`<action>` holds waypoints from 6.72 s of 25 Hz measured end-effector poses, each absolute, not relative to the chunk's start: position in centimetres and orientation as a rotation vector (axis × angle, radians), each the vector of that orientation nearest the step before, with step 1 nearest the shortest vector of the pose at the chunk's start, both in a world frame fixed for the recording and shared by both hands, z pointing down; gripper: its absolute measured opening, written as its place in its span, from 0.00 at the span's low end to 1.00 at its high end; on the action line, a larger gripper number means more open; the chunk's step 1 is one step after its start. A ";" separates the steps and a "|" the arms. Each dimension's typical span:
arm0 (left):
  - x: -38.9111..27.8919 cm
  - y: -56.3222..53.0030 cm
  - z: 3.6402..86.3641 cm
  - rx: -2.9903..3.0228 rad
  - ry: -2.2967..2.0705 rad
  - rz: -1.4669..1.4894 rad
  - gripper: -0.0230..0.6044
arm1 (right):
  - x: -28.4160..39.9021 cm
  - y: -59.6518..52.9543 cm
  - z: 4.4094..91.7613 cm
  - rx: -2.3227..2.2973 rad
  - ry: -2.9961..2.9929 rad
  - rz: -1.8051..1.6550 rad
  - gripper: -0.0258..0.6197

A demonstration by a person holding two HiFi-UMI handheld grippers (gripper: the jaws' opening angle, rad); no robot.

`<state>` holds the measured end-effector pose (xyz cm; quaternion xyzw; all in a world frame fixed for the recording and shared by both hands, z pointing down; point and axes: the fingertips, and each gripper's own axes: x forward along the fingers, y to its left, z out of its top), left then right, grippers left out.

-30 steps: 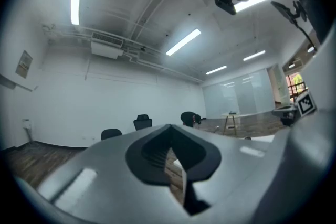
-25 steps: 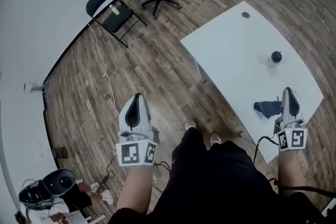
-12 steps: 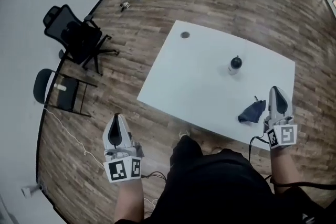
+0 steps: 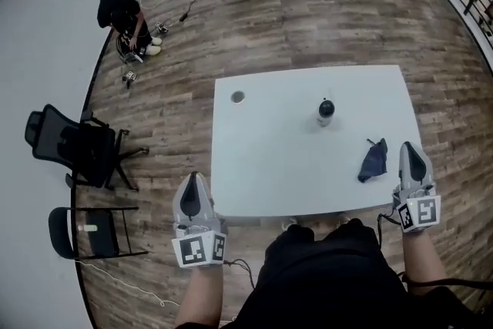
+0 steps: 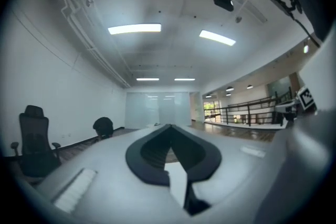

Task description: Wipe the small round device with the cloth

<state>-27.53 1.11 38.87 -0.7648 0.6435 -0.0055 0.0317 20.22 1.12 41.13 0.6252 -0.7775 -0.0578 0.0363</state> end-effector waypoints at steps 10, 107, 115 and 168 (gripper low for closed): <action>-18.8 -5.2 38.7 -2.573 1.703 0.019 0.05 | 25.9 4.6 46.4 2.026 -2.171 0.072 0.04; -25.9 -7.1 37.8 -2.436 1.853 -0.186 0.05 | 21.7 -1.0 75.3 1.481 -1.883 0.583 0.60; -21.5 -9.4 38.3 -2.458 1.891 -0.099 0.05 | 23.2 -0.5 75.6 1.534 -1.893 0.581 0.32; -26.3 -8.8 39.5 -2.415 1.970 -0.166 0.05 | 6.8 -18.8 60.4 1.334 -2.323 0.133 0.22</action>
